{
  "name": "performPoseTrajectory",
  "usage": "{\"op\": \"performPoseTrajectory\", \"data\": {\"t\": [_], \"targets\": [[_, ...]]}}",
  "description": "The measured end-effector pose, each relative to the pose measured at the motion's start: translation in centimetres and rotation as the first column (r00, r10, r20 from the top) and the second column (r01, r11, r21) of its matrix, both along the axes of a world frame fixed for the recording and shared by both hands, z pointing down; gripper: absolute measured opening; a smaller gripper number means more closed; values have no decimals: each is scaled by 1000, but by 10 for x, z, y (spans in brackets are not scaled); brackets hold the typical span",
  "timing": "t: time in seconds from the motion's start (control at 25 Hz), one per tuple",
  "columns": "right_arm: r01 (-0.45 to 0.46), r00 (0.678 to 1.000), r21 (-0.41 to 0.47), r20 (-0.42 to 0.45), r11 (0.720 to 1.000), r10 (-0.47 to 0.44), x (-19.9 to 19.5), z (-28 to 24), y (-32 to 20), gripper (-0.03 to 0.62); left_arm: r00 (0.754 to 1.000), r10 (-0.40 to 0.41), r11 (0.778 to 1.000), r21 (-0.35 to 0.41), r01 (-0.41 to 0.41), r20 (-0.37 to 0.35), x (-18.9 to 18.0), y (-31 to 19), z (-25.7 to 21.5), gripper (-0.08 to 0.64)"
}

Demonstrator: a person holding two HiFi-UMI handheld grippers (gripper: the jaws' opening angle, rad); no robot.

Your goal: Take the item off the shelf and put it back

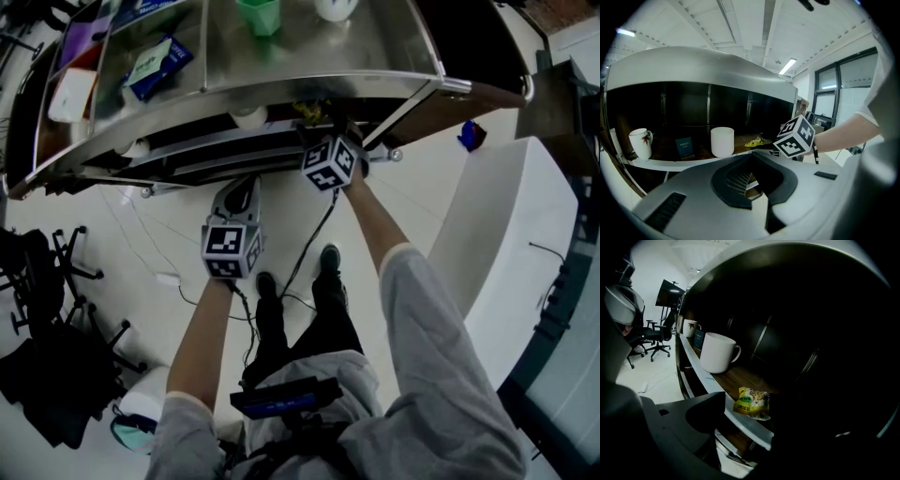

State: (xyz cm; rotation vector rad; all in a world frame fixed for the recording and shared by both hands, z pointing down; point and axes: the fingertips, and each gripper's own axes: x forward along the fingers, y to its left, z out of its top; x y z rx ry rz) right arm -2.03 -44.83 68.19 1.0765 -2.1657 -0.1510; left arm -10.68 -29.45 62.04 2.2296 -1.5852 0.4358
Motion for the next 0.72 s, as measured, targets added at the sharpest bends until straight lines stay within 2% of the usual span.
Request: {"op": "performPoseTrajectory", "data": {"t": [0.08,0.16,0.24,0.4,0.72], "targets": [[-10,1000,13,-9,1000,10,0,0,-5,278,1000,-3,1000,-4,3,0,-1,-1,2,6],[-27,999,32,-19,999,28,2,-4,-8,135,1000,-9,1000,-9,9,1,-2,-2,4,6],[-34,999,35,-22,999,35,4,-5,-9,67,1000,-7,1000,-11,7,3,-2,-3,5,6],[-59,998,27,6,998,59,10,-7,-11,40,1000,0,1000,-10,0,0,0,-4,6,6],[-75,996,15,56,997,74,14,-18,0,32,1000,-6,1000,-19,6,5,-2,4,4,6]]}}
